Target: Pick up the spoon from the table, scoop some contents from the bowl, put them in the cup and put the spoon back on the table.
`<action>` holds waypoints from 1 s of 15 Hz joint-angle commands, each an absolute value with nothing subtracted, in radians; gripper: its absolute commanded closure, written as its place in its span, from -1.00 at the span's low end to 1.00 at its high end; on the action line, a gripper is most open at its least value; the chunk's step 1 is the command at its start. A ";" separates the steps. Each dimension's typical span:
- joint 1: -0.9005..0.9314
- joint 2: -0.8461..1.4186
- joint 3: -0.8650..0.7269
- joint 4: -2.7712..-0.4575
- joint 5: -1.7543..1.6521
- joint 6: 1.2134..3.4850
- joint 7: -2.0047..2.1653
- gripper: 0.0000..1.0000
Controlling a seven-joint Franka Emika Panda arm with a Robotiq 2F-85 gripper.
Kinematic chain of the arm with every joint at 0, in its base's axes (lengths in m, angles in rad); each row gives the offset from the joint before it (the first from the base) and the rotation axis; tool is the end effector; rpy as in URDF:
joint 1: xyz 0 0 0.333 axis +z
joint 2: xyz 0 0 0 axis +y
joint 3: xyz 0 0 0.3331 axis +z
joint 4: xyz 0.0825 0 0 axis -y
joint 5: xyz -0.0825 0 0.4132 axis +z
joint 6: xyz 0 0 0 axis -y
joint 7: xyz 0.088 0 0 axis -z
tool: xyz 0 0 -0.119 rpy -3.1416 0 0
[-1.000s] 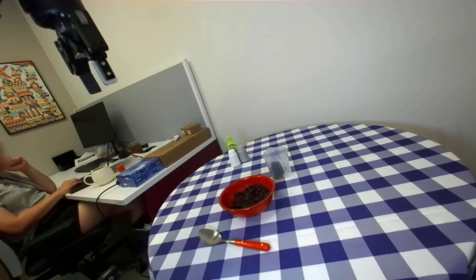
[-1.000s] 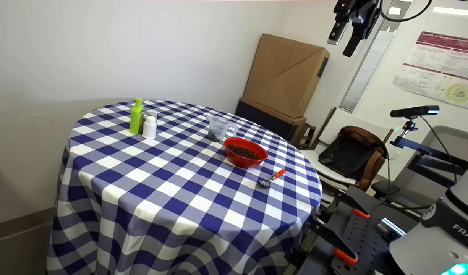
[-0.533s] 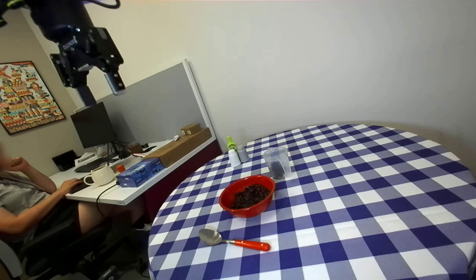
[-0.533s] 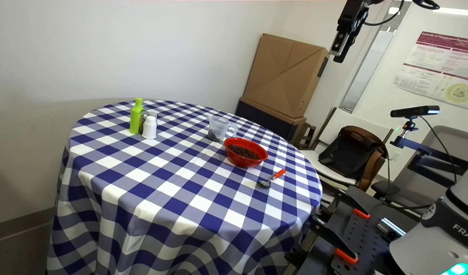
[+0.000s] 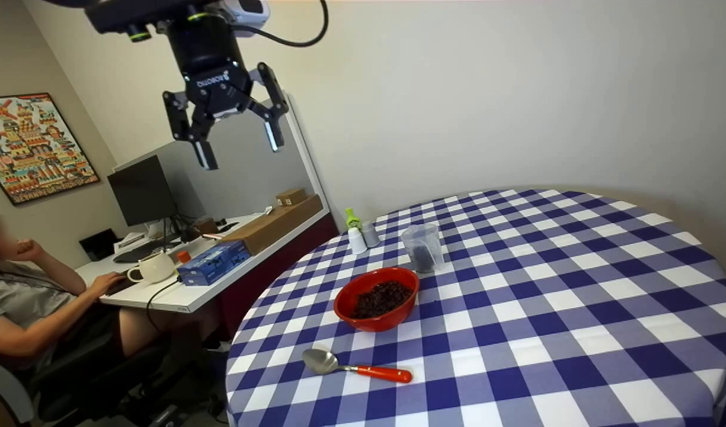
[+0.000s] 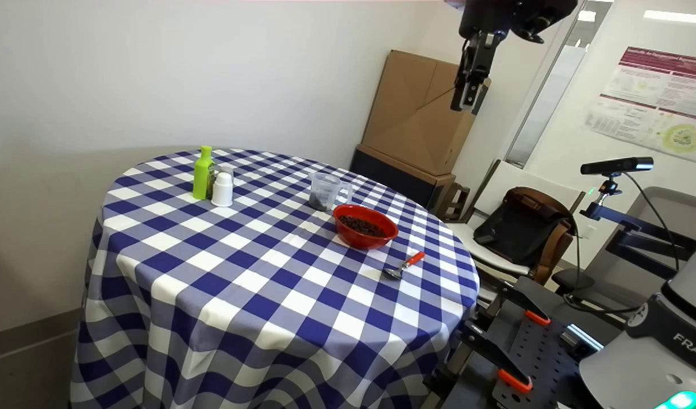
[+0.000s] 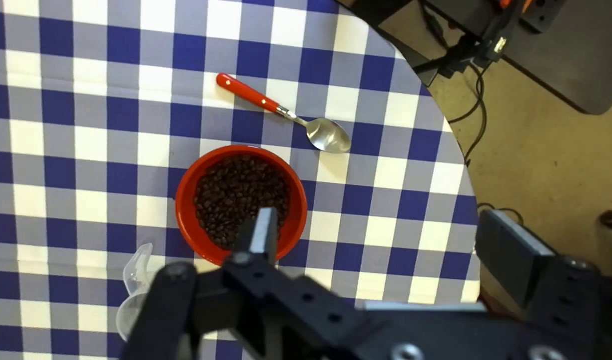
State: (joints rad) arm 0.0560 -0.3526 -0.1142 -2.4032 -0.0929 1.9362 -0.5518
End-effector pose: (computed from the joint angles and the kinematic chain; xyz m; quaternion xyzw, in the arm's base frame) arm 0.4401 -0.0337 0.4273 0.9618 0.2668 -0.0619 0.0045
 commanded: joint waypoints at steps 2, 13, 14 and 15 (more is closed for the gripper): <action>0.055 -0.163 -0.115 -2.282 -0.138 1.913 -0.764 -1.00; -0.004 0.056 -0.068 -2.243 -0.631 1.950 -0.790 -1.00; -0.016 0.076 -0.075 -2.237 -0.645 1.962 -0.763 -1.00; -0.026 0.091 -0.078 -2.231 -0.650 1.964 -0.746 -1.00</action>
State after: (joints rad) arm 0.0050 0.0316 -0.0779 -2.2717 -0.6005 1.9541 -0.7939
